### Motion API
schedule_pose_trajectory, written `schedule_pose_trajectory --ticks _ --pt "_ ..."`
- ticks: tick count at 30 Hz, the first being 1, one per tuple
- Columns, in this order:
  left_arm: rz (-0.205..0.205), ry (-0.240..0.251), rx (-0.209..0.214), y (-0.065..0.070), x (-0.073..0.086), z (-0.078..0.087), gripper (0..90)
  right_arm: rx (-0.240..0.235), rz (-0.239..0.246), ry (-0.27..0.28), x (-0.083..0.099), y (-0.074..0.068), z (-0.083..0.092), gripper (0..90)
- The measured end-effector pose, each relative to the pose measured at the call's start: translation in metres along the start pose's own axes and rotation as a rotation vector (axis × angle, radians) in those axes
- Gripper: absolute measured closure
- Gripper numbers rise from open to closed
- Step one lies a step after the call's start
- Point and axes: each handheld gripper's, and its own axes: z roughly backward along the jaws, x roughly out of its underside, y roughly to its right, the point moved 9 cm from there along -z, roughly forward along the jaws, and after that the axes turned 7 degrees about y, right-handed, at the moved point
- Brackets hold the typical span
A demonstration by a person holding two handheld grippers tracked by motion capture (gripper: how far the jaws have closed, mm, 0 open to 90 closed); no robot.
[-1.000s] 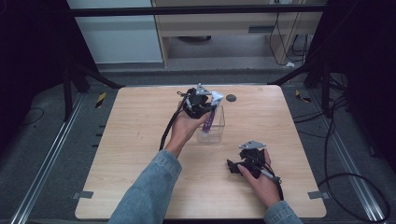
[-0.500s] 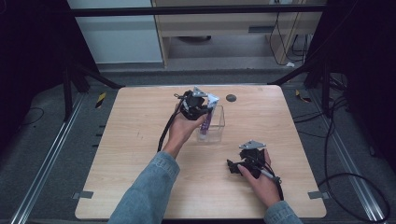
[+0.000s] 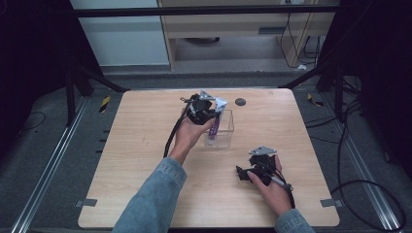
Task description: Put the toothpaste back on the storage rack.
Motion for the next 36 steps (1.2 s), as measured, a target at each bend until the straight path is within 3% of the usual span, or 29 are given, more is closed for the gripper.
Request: schedule_pose_trajectory --ticks 14,36 --pt "0.012 -0.037 -0.001 -0.003 -0.003 -0.005 78.9 0.000 -0.001 0.000 0.000 0.000 0.000 0.4" --pt "0.014 -0.050 -0.004 0.000 -0.007 -0.017 78.8 0.000 0.001 0.000 0.000 0.000 0.000 0.4"
